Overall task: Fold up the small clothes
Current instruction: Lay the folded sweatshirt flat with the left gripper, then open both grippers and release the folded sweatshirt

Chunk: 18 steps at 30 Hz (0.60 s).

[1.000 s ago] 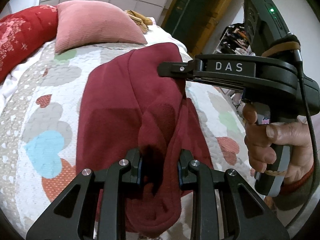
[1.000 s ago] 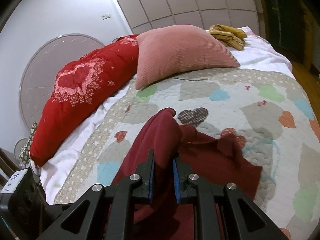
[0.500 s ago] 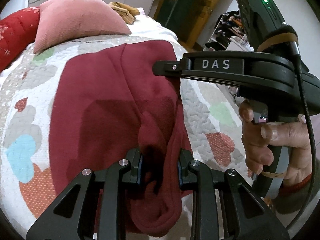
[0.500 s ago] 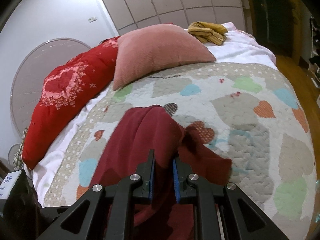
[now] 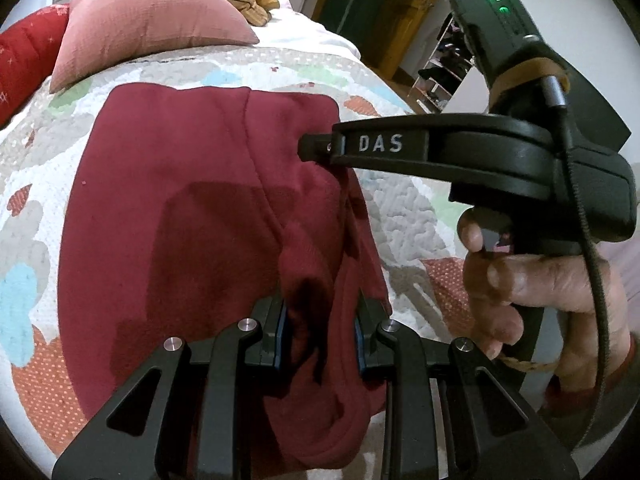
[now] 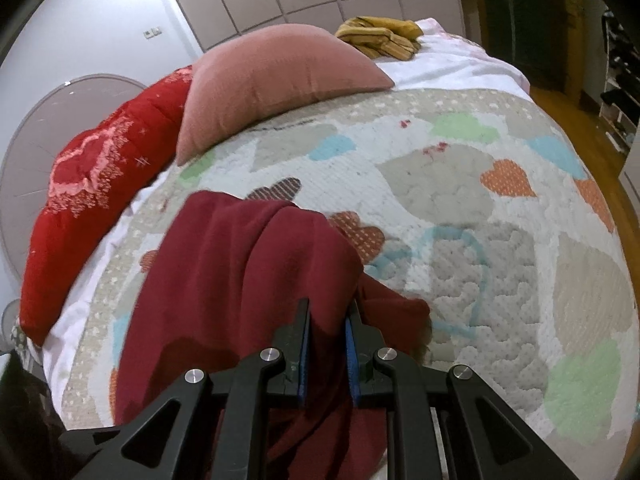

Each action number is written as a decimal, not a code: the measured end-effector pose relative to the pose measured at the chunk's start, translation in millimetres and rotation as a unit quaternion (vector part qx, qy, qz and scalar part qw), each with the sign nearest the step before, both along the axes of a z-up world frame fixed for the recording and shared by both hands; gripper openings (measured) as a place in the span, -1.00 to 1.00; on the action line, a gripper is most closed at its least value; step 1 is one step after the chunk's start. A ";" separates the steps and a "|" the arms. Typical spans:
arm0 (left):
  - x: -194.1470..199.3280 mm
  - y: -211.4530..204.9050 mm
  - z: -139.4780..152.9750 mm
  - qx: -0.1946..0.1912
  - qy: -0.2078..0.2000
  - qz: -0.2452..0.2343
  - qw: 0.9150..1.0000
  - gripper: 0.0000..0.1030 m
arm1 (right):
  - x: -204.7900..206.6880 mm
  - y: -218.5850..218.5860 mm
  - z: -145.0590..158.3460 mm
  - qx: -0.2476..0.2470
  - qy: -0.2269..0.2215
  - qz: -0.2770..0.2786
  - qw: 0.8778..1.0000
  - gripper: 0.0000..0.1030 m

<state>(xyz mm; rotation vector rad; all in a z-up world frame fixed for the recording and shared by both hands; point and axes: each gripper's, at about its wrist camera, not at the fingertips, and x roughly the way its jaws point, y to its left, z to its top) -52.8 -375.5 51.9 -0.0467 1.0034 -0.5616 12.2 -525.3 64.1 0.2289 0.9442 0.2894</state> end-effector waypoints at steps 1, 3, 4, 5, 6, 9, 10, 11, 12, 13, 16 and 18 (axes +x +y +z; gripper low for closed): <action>-0.5 -0.1 -0.9 0.000 0.000 0.001 1.000 -0.54 | 0.8 -0.9 -3.6 0.001 0.003 -0.003 1.000 -0.73; -1.3 -1.0 -1.8 0.001 0.000 0.001 1.000 -0.54 | 1.9 -2.2 -8.3 0.003 0.008 -0.007 1.000 -0.73; -1.5 -1.0 -1.9 0.000 0.000 0.002 1.000 -0.54 | 1.9 -2.9 -10.1 0.004 0.010 -0.008 1.000 -0.72; -1.8 -1.6 -1.6 -0.003 0.001 0.001 1.000 -0.53 | 1.9 -3.7 -10.7 0.006 0.012 -0.010 1.000 -0.72; -3.3 -0.1 -0.5 -0.008 0.002 0.001 1.000 -0.52 | 1.4 -4.8 -10.6 0.006 0.012 -0.011 1.000 -0.72; -12.9 7.7 6.5 -0.014 0.010 -0.017 1.000 -0.34 | -2.6 -7.8 -5.7 0.011 0.013 -0.017 1.000 -0.67; -15.3 11.0 9.5 -0.017 0.012 -0.025 0.999 -0.28 | -7.6 -11.5 -1.1 0.013 0.010 -0.022 1.000 -0.67; -19.3 16.2 13.6 -0.021 0.012 -0.031 0.999 -0.25 | -13.0 -15.5 3.8 0.011 0.005 -0.028 1.000 -0.67; -24.5 23.4 18.5 -0.025 0.010 -0.035 0.999 -0.21 | -19.9 -20.3 9.9 0.009 -0.002 -0.034 0.999 -0.67; -30.5 32.7 24.0 -0.031 0.005 -0.036 0.999 -0.14 | -26.7 -25.6 15.3 0.011 -0.007 -0.039 0.999 -0.67; -42.8 59.1 34.3 -0.034 -0.014 -0.030 0.999 -0.01 | -51.0 -36.5 31.8 0.037 -0.019 -0.041 0.998 -0.64; -46.5 73.0 37.1 -0.019 -0.029 -0.011 0.999 -0.01 | -68.3 -35.8 39.7 0.053 -0.027 -0.027 0.998 -0.62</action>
